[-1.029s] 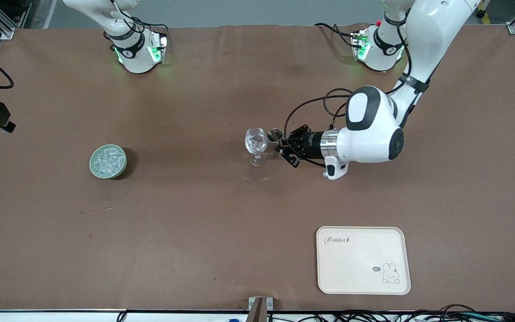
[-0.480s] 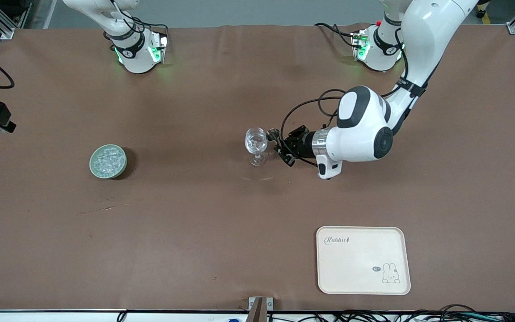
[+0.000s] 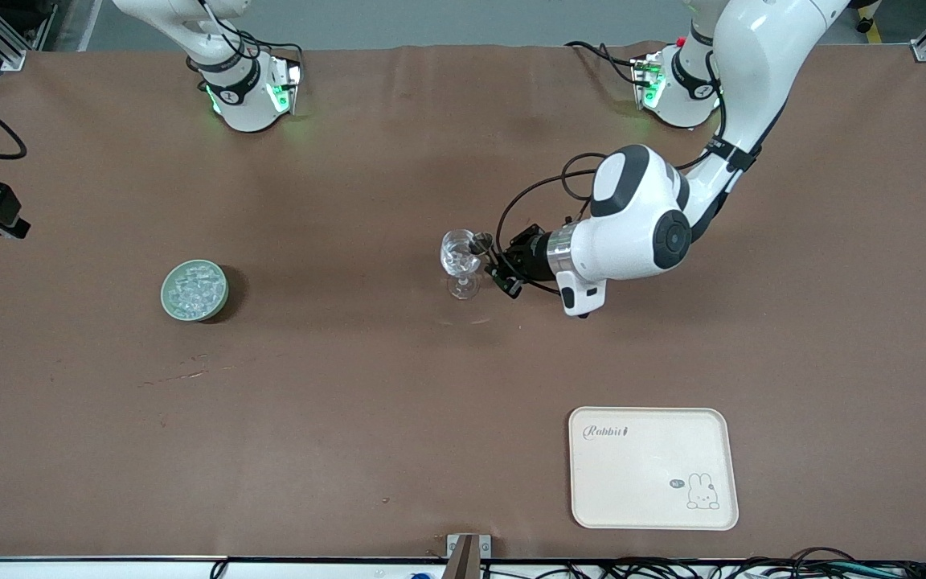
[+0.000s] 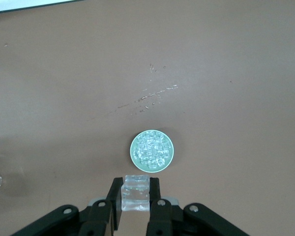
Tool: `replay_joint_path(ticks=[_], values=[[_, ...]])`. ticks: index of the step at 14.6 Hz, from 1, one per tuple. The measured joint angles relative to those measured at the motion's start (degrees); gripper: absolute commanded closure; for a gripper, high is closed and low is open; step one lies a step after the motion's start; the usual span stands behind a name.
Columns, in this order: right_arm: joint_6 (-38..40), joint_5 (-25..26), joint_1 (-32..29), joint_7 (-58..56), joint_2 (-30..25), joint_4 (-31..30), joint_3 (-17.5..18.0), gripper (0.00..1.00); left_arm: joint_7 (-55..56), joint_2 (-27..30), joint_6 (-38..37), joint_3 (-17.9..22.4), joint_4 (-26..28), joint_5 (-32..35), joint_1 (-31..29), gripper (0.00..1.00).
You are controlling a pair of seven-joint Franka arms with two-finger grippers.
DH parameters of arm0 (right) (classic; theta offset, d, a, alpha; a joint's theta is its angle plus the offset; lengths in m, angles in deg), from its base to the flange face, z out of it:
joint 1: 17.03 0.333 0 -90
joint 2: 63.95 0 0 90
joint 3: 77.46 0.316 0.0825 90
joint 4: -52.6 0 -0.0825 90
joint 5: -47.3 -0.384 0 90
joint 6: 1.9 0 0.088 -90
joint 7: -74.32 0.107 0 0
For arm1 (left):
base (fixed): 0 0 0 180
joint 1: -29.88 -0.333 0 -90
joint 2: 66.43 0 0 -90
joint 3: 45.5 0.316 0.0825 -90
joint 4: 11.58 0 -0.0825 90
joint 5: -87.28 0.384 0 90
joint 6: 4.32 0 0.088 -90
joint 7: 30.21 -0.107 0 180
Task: Pour wine and add ice with both arms
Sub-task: 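Tilt the jigger over the wine glass rim with the left gripper to pour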
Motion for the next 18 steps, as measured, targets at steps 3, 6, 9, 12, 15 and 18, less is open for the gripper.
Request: replay_joint_path(ticks=[3,6,9,12,15,18], values=[[0.0,-0.2,0.0,0.0,0.0,0.0,0.0,0.99,3.5,0.0,0.5,-0.6,0.0,5.3,0.7,0.99],[0.0,-0.2,0.0,0.0,0.0,0.0,0.0,0.99,5.2,0.0,0.6,-1.1,0.0,7.9,0.9,0.99],[0.0,-0.2,0.0,0.0,0.0,0.0,0.0,0.99,8.3,0.0,1.2,-1.5,0.0,11.6,1.0,0.99],[0.0,-0.2,0.0,0.0,0.0,0.0,0.0,0.99,10.7,0.0,1.4,-2.7,0.0,15.6,1.1,0.99],[0.0,-0.2,0.0,0.0,0.0,0.0,0.0,0.99,11.5,0.0,1.5,-3.3,0.0,17.9,1.3,0.99],[0.0,-0.2,0.0,0.0,0.0,0.0,0.0,0.99,13.6,0.0,1.5,-3.3,0.0,21.3,1.8,0.99]])
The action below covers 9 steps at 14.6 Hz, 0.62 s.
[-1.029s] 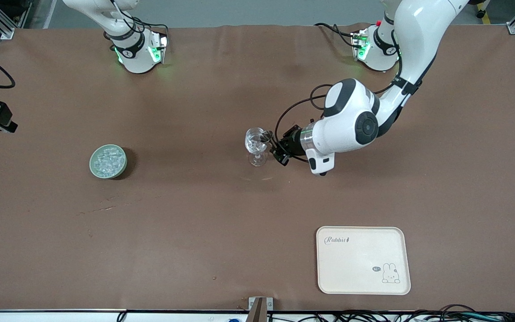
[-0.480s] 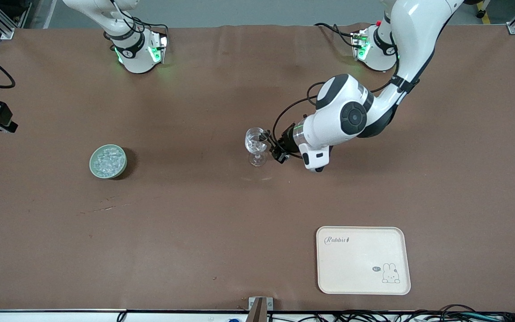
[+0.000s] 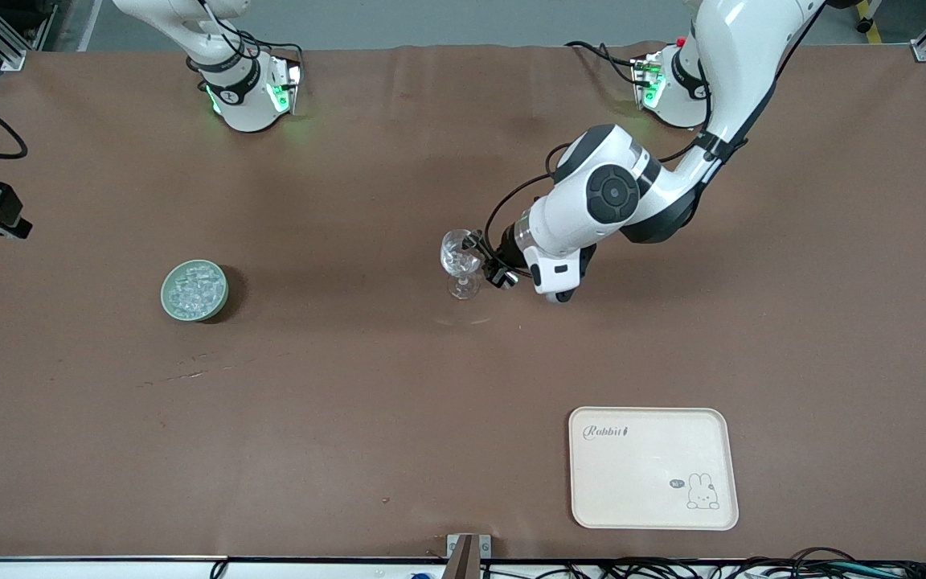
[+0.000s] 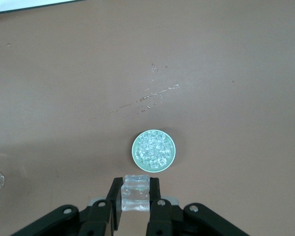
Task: Pour wine and add ice with both arms
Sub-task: 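Tilt the jigger over the wine glass rim with the left gripper to pour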
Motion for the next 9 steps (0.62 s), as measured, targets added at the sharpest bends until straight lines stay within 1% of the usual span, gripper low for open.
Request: replay_joint_path(ticks=[6,9], values=[[0.0,0.0,0.0,0.0,0.0,0.0,0.0,0.99,1.7,0.0,0.0,-0.8,0.0,3.6,0.1,0.99],[0.0,0.0,0.0,0.0,0.0,0.0,0.0,0.99,4.8,0.0,0.0,-1.0,0.0,7.0,0.2,0.99]])
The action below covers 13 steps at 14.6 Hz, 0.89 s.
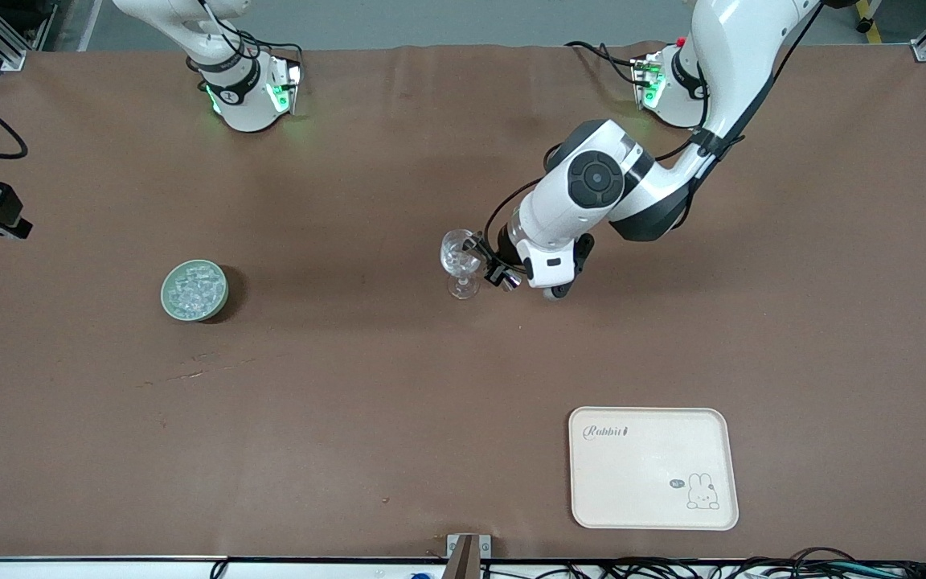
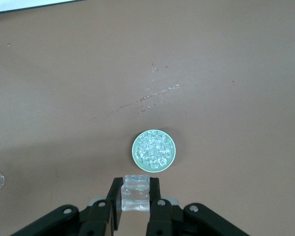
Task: Pour wine and add ice with both arms
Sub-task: 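Tilt the jigger over the wine glass rim with the left gripper to pour, then move the jigger toward the tray while the right gripper brings ice over the glass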
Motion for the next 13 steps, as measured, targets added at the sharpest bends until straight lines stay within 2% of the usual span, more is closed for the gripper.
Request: replay_joint_path(ticks=[3,8,10,13], values=[[0.0,0.0,0.0,0.0,0.0,0.0,0.0,0.99,1.4,0.0,0.0,-0.2,-0.3,-0.4,-0.2,0.99],[0.0,0.0,0.0,0.0,0.0,0.0,0.0,0.99,-3.5,1.0,-1.1,1.0,-1.3,-13.2,-0.6,0.99],[0.1,0.0,0.0,0.0,0.0,0.0,0.0,0.99,-10.0,2.2,-3.6,3.7,-1.3,-20.6,-0.6,0.99],[0.4,-0.1,0.0,0.1,0.0,0.0,0.1,0.98,-22.4,5.0,-10.4,11.5,-1.4,-34.9,-0.3,0.99]])
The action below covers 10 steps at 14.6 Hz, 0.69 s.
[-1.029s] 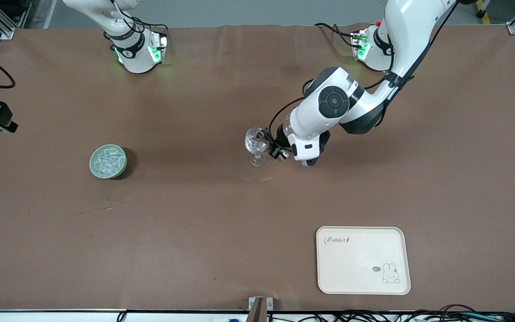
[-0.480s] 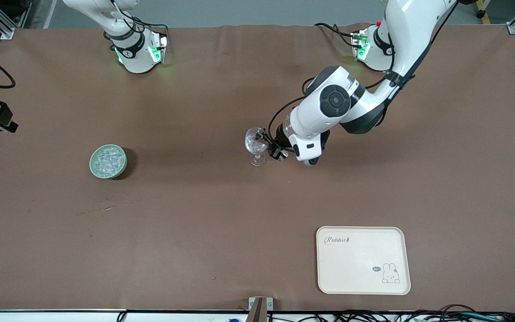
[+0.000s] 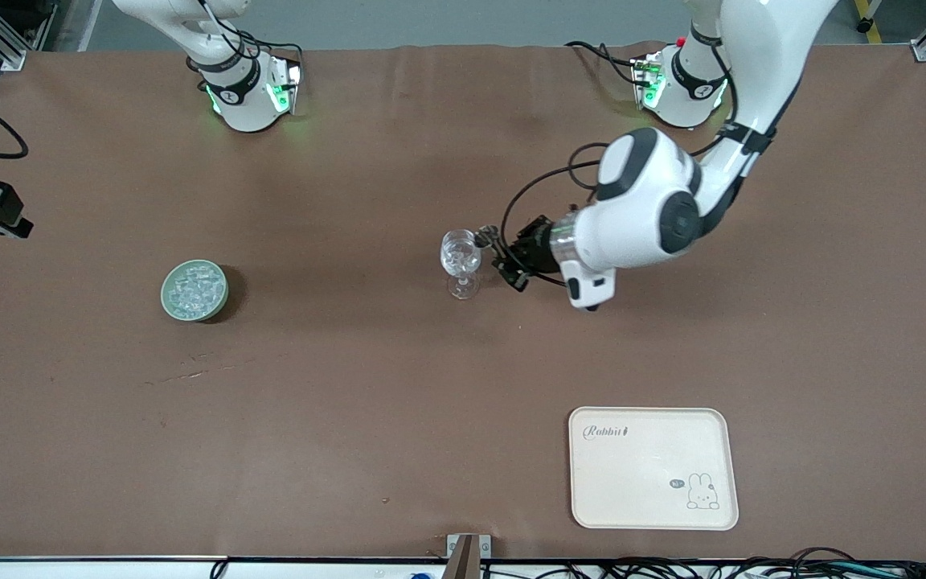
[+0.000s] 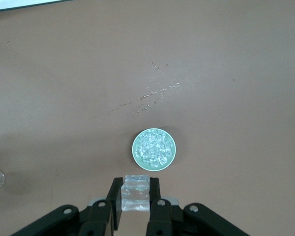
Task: Pour wine and add ice with both arms
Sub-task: 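Move the jigger toward the tray while the right gripper brings ice over the glass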
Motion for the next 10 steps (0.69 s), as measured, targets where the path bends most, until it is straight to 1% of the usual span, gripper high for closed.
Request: replay_joint_path(ticks=[2,3,5,8,10], values=[[0.2,-0.1,0.2,1.2,0.0,0.0,0.5,0.99,-4.2,0.9,-3.8,5.6,-0.8,-6.1,0.1,0.99],[0.5,-0.2,0.3,2.8,0.0,0.0,1.3,0.99,-5.0,0.8,-5.1,7.5,-1.7,-7.9,0.1,0.99],[1.1,-0.3,0.7,8.5,0.0,0.0,4.0,0.99,-5.3,-0.7,-5.7,10.9,-4.4,-10.2,0.2,0.99],[1.3,-0.3,1.3,19.0,0.0,0.0,9.7,0.99,-5.3,-6.9,-5.8,14.9,-9.9,-11.3,0.3,0.99],[1.2,-0.4,1.6,25.9,0.1,0.0,13.9,0.99,-6.8,-11.7,-5.8,17.9,-13.4,-14.9,0.4,0.99]])
